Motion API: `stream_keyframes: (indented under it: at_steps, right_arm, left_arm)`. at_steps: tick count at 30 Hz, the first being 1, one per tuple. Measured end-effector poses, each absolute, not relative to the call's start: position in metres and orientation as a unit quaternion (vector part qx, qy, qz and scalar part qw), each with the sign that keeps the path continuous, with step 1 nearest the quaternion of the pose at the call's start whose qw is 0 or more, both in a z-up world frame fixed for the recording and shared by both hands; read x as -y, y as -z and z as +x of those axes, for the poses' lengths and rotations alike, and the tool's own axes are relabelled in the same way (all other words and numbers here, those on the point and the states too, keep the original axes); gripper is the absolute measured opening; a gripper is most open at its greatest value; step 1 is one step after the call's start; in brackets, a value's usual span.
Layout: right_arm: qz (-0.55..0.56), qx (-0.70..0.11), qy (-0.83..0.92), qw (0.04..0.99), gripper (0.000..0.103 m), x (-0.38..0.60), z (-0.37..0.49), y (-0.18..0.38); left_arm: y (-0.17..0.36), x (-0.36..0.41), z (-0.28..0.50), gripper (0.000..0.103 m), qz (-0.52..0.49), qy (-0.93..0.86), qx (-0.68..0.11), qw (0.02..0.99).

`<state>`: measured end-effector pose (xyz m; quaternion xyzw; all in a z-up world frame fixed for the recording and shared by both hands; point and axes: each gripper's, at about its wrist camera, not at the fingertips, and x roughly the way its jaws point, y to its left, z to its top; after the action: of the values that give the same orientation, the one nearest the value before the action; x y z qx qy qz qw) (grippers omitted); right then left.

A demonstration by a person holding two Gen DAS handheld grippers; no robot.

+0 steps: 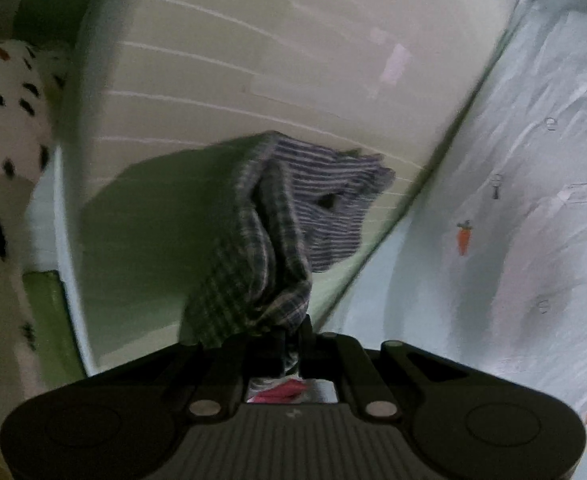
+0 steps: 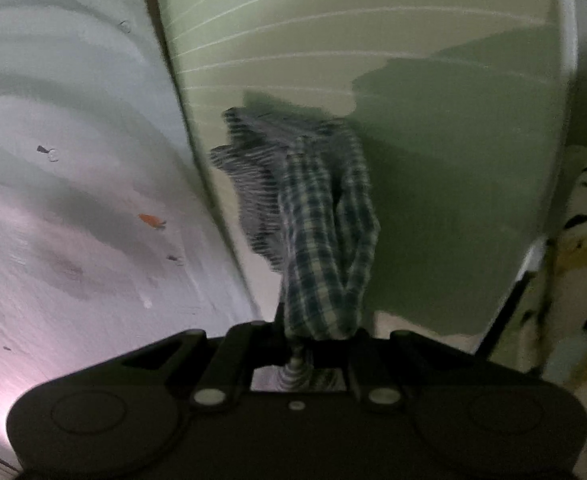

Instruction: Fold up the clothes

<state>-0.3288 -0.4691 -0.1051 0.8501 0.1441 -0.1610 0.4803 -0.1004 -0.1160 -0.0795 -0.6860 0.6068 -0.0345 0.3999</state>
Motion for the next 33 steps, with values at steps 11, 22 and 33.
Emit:
stream_keyframes:
  at_steps: [11,22,33]
  right_arm:
    - [0.864,-0.110,0.183,0.456,0.011,0.523,-0.245,0.102]
    - [0.864,-0.105,0.198,0.451,0.011,0.543,-0.217,0.093]
    - [0.863,-0.128,0.197,0.448,0.009,0.487,-0.296,0.098]
  left_arm:
    - [0.078,0.181,-0.010,0.005,-0.692,0.040,-0.611,0.382]
    - [0.069,0.220,0.043,0.005,-0.660,0.069,-0.632,0.400]
    - [0.065,0.152,-0.058,0.005,-0.675,0.047,-0.613,0.408]
